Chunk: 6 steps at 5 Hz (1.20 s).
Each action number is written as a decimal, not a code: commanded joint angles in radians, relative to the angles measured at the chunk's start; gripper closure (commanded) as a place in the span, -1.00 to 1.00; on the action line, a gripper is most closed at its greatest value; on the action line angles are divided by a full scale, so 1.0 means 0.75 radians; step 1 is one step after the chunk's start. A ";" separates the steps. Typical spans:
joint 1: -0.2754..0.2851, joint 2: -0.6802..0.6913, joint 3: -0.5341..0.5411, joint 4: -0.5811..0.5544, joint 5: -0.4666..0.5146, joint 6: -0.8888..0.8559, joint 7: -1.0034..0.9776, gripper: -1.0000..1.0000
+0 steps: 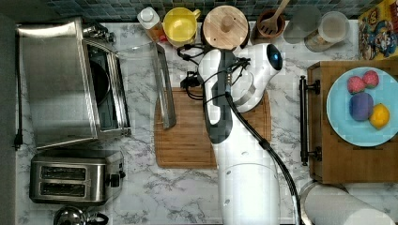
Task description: Close the oven.
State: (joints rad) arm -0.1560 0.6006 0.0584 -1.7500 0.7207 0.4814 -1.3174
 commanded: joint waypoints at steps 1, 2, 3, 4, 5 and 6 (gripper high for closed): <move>0.034 -0.115 0.093 0.034 0.080 0.034 -0.154 1.00; 0.027 -0.132 0.142 -0.009 0.089 0.129 -0.142 1.00; 0.046 -0.077 0.162 0.049 0.034 0.096 -0.064 1.00; 0.073 -0.028 0.157 0.116 -0.001 0.044 -0.012 1.00; 0.067 0.004 0.170 0.168 -0.001 -0.023 0.038 1.00; 0.055 -0.013 0.185 0.150 0.021 -0.007 0.046 1.00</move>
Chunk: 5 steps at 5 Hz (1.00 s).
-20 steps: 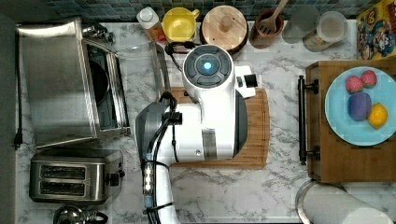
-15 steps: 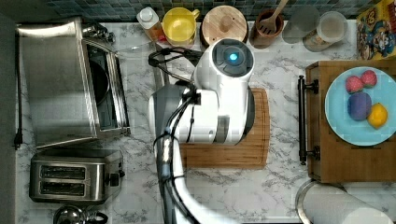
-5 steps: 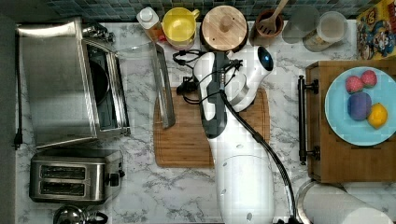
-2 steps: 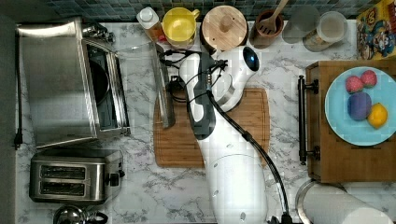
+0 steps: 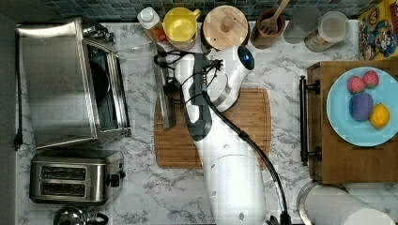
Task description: Close the oven.
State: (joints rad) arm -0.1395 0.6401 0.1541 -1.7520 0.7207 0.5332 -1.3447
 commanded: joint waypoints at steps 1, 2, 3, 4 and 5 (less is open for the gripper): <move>0.007 -0.038 0.099 0.217 0.041 -0.209 0.078 1.00; 0.053 -0.136 0.121 0.136 0.076 -0.161 0.030 1.00; 0.094 -0.201 0.174 0.133 0.052 -0.184 0.025 1.00; 0.164 -0.256 0.213 0.125 -0.002 -0.160 0.045 1.00; 0.233 -0.304 0.228 0.114 -0.051 -0.106 0.076 1.00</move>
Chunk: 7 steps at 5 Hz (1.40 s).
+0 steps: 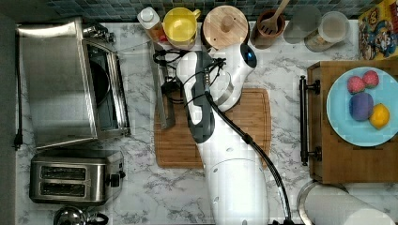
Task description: Close the oven.
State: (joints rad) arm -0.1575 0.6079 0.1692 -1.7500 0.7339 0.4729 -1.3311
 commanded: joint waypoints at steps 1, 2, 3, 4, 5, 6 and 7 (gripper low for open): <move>0.325 -0.277 0.215 0.127 -0.208 0.028 0.158 1.00; 0.442 -0.278 0.181 0.152 -0.413 0.085 0.340 1.00; 0.483 -0.257 0.177 0.209 -0.578 0.056 0.465 1.00; 0.501 -0.321 0.185 0.161 -0.595 0.140 0.515 1.00; 0.560 -0.354 0.172 0.158 -0.776 0.166 0.664 1.00; 0.649 -0.457 0.100 0.051 -1.024 0.331 0.920 1.00; 0.644 -0.535 0.120 0.069 -1.160 0.297 1.109 1.00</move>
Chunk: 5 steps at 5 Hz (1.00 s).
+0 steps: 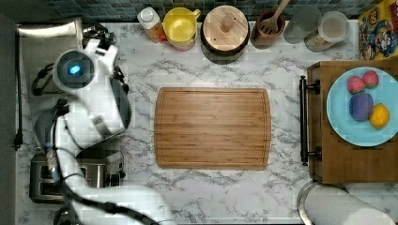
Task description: Close the oven.
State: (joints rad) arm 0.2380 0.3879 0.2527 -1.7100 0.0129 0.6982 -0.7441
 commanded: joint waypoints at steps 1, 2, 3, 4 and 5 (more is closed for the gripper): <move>0.161 -0.249 -0.015 0.099 -0.295 -0.120 0.497 1.00; 0.149 -0.333 -0.011 0.067 -0.303 -0.132 0.572 1.00; 0.184 -0.314 -0.032 0.162 -0.385 -0.324 0.638 1.00; 0.185 -0.314 -0.033 0.162 -0.384 -0.324 0.638 1.00; 0.100 -0.311 0.060 0.163 -0.402 -0.327 0.648 1.00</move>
State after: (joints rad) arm 0.3345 0.1715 0.2549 -1.6768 -0.2644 0.4619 -0.3008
